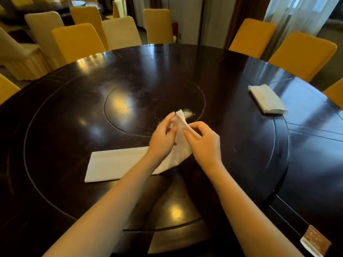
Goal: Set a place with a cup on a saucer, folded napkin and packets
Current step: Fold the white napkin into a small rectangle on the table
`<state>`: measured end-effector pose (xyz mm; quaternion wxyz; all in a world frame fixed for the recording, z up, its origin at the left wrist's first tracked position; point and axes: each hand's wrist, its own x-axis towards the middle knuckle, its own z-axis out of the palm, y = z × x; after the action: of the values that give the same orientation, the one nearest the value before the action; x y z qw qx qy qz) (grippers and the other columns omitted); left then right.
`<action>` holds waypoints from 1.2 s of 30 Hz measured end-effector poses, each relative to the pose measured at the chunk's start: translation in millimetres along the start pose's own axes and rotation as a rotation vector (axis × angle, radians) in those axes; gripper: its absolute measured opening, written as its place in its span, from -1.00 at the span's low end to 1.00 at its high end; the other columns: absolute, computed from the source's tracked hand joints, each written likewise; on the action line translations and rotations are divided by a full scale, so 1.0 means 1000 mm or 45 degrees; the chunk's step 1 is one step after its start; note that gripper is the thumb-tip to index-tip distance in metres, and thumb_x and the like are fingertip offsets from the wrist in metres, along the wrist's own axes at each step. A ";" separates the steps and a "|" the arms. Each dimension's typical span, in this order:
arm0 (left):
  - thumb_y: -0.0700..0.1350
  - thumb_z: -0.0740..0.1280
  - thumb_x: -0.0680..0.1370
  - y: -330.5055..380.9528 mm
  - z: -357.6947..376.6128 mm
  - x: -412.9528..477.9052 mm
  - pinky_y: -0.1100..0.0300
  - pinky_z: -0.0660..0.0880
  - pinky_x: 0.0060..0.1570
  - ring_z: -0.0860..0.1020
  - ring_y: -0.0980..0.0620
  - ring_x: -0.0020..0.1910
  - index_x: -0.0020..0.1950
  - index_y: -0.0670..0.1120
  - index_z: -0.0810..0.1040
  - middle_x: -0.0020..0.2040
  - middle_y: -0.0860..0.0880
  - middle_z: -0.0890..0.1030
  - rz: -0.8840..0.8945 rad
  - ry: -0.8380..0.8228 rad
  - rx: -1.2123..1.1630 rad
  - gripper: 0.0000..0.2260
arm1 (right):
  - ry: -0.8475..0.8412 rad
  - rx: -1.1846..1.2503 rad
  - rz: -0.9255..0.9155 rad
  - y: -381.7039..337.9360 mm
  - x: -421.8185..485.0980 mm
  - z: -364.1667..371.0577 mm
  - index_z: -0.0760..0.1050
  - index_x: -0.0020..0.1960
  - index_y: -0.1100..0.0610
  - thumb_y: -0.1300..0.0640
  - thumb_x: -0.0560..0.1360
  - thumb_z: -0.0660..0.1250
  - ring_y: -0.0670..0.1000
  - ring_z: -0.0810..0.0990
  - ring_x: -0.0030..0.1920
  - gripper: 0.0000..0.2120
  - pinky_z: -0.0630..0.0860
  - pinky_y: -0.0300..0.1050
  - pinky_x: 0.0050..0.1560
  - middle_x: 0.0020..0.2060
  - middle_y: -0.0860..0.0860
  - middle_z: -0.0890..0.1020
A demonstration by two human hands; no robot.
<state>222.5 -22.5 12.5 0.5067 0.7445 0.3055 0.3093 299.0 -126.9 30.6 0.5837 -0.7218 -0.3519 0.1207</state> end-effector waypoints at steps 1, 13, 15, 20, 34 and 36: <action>-0.15 0.20 0.59 0.010 -0.011 0.004 0.08 0.49 0.15 0.50 0.07 0.17 0.36 0.11 0.37 0.27 -0.01 0.51 0.025 0.009 -0.058 -0.64 | -0.014 0.017 -0.068 -0.011 -0.002 0.003 0.58 -0.12 0.05 0.13 0.48 0.36 -0.17 0.58 -0.23 -0.97 0.48 -0.33 -0.28 -0.26 -0.08 0.63; -0.18 0.23 0.57 0.122 -0.117 0.005 0.50 0.44 -0.27 0.60 0.30 -0.18 0.11 -0.06 0.58 -0.12 0.21 0.68 0.230 -0.056 -0.369 -0.82 | -0.051 0.107 -0.536 -0.131 0.007 0.002 0.58 -0.06 0.13 0.23 0.48 0.36 -0.19 0.57 -0.17 -0.94 0.47 -0.42 -0.21 -0.25 -0.17 0.58; -0.22 0.26 0.55 0.136 -0.127 0.005 0.49 0.44 -0.23 0.60 0.30 -0.14 0.12 -0.10 0.57 -0.11 0.20 0.69 0.273 -0.034 -0.346 -0.81 | -0.030 0.115 -0.560 -0.146 0.012 -0.003 0.59 -0.08 0.13 0.25 0.47 0.37 -0.21 0.56 -0.19 -0.94 0.45 -0.44 -0.21 -0.27 -0.17 0.58; -0.23 0.34 0.49 0.167 -0.135 0.002 0.43 0.49 -0.17 0.61 0.28 -0.16 -0.05 -0.03 0.62 -0.24 0.19 0.68 0.319 -0.013 -0.183 -0.87 | -0.037 0.087 -0.570 -0.176 0.021 -0.023 0.59 -0.11 0.11 0.26 0.47 0.37 -0.22 0.56 -0.24 -0.93 0.47 -0.43 -0.23 -0.29 -0.14 0.59; -0.07 0.38 0.46 0.278 -0.111 -0.054 0.16 0.59 -0.06 0.63 0.06 -0.06 -0.01 -0.08 0.65 -0.10 -0.04 0.68 0.682 0.131 -0.165 -0.84 | 0.069 -0.131 -1.025 -0.264 0.014 -0.099 0.57 0.06 0.11 0.20 0.48 0.37 -0.03 0.50 0.05 -0.84 0.46 -0.29 0.03 -0.06 -0.09 0.57; -0.11 0.37 0.47 0.288 -0.111 -0.061 0.28 0.57 -0.15 0.64 0.12 -0.11 -0.03 -0.03 0.64 -0.15 0.06 0.69 0.653 0.016 -0.202 -0.89 | 0.063 -0.074 -0.996 -0.270 0.014 -0.107 0.56 0.01 0.09 0.22 0.48 0.37 -0.04 0.51 0.03 -0.87 0.46 -0.36 0.01 -0.10 -0.10 0.56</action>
<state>139.2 -92.8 307.6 0.4668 0.7535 0.0848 0.4552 272.1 -179.7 315.3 0.5733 -0.5520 -0.5894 -0.1383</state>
